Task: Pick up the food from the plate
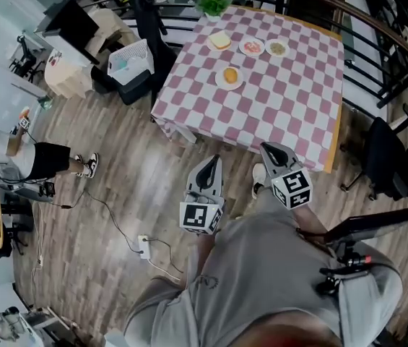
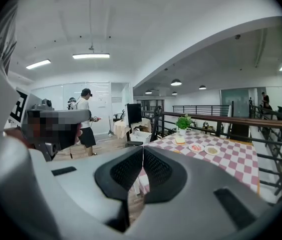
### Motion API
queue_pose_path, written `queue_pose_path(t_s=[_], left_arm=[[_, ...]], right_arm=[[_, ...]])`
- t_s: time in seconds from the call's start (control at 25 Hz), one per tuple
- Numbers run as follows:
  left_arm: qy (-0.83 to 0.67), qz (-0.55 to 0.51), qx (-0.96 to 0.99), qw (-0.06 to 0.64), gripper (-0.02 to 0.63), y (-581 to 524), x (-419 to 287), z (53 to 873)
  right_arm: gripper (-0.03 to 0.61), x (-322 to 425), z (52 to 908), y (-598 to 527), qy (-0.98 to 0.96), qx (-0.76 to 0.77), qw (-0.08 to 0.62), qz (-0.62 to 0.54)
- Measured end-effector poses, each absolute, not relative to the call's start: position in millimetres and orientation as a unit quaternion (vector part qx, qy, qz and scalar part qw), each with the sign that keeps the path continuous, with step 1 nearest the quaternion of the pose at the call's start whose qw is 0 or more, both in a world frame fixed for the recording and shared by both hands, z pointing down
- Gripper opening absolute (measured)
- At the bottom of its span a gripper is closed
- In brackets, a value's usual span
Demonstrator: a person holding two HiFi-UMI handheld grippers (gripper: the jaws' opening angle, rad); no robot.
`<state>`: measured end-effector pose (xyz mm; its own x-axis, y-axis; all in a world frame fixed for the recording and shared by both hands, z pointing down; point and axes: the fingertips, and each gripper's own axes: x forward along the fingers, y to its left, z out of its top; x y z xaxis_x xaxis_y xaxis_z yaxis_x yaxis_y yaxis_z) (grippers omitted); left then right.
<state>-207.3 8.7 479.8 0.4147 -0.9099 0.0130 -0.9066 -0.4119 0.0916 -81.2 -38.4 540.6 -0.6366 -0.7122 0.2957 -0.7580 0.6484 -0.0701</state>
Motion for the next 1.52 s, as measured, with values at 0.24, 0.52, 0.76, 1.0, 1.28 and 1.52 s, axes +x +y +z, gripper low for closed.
queue_pose_path(t_s=[0.24, 0.52, 0.76, 1.0, 1.28, 1.52], left_arm=[[-0.542, -0.015, 0.838, 0.062, 0.009, -83, -210, 482], [-0.547, -0.004, 0.831, 0.098, 0.009, -188, -200, 488], [-0.540, 0.001, 0.832, 0.132, 0.009, -265, -174, 490], [-0.498, 0.014, 0.860, 0.111, 0.009, -302, -143, 479], [-0.397, 0.004, 0.913, 0.098, 0.009, -337, -89, 469], [-0.327, 0.009, 0.943, 0.061, 0.009, -343, -65, 461]], right_arm=[[0.014, -84, 538, -134, -0.907, 0.394, 0.114, 0.095], [0.014, -57, 539, -232, -0.908, 0.391, 0.110, 0.106], [0.014, -6, 551, -307, -0.893, 0.422, 0.112, 0.110], [0.014, 37, 546, -344, -0.865, 0.480, 0.093, 0.111], [0.014, 82, 519, -338, -0.817, 0.562, 0.074, 0.100], [0.014, 90, 530, -318, -0.789, 0.598, 0.084, 0.115]])
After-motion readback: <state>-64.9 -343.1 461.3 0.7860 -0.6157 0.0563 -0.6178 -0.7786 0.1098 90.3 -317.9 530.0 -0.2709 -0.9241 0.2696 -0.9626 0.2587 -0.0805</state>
